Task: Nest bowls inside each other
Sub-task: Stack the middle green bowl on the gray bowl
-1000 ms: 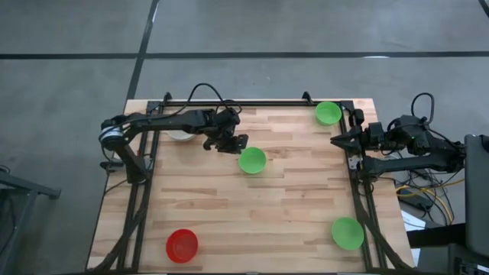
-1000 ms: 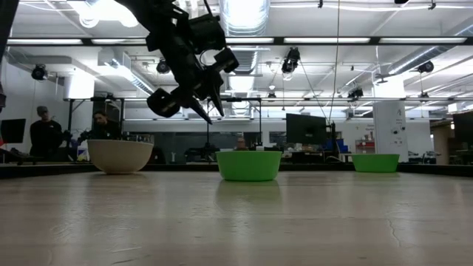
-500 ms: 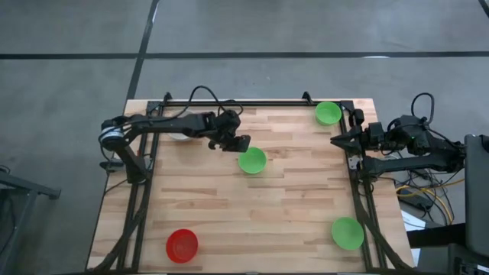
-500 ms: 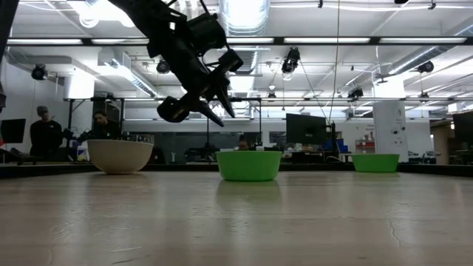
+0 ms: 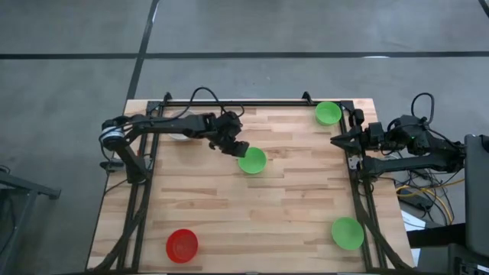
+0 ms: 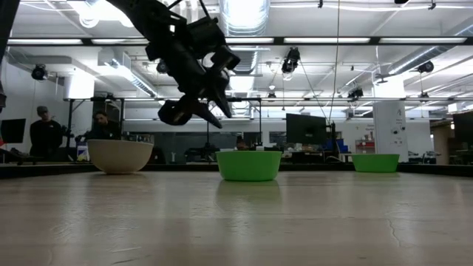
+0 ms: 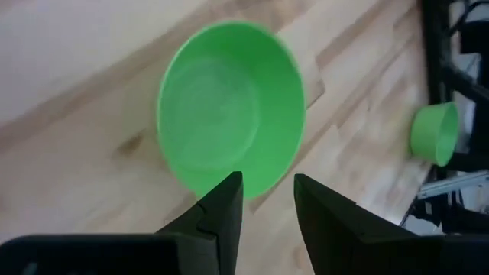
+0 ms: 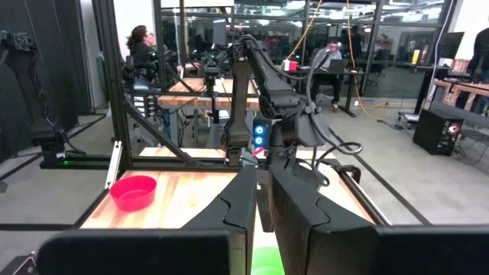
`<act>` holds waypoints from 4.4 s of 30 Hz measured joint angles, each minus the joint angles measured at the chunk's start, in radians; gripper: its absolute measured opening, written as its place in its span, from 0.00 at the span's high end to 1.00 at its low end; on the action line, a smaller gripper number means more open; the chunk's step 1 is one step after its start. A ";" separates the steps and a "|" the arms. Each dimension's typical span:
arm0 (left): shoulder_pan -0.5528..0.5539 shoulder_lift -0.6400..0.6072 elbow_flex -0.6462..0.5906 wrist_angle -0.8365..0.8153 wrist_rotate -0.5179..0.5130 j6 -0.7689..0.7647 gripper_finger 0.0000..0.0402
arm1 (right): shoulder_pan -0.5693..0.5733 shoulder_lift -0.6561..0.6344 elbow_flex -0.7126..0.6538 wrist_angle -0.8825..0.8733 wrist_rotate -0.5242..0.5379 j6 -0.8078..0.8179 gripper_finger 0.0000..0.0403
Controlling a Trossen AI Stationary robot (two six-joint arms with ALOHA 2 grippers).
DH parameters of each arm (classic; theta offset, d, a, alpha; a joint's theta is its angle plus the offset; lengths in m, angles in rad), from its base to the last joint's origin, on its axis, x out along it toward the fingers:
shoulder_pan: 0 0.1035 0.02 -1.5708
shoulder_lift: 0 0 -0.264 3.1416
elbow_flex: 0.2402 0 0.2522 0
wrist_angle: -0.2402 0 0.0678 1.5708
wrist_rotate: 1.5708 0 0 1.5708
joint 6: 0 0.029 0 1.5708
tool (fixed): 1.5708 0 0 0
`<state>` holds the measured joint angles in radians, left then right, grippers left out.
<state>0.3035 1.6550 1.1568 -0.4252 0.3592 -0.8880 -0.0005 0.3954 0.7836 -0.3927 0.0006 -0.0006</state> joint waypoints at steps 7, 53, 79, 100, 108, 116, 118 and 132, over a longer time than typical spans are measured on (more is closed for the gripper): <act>0.000 0.020 0.000 -0.063 0.000 -0.108 0.69 | 0.000 0.000 0.000 0.000 0.000 0.000 0.92; 0.000 0.142 0.011 0.006 0.021 -0.404 0.69 | 0.000 0.000 0.000 0.000 0.000 0.000 0.92; -0.010 0.196 0.009 0.071 0.031 -0.429 0.73 | 0.000 0.000 0.000 0.000 0.000 0.000 0.92; -0.010 0.173 0.009 0.064 0.040 -0.370 0.98 | 0.000 0.000 0.000 0.000 0.000 0.000 0.92; -0.005 0.094 0.009 0.015 -0.041 -0.289 0.99 | 0.000 0.000 0.000 0.000 0.000 0.000 0.92; 0.003 -0.044 0.009 -0.137 -0.150 -0.262 0.98 | 0.000 0.000 0.000 0.000 0.000 0.000 0.92; 0.005 -0.082 0.009 -0.189 -0.177 -0.266 0.98 | 0.000 0.000 0.000 0.000 0.000 0.000 0.92; 0.036 -0.260 0.002 -0.451 -0.245 -0.302 0.99 | 0.000 0.000 0.000 0.000 0.000 0.000 0.92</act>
<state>0.3395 1.3953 1.1584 -0.8766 0.1137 -1.1904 -0.0006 0.3954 0.7837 -0.3927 0.0006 -0.0006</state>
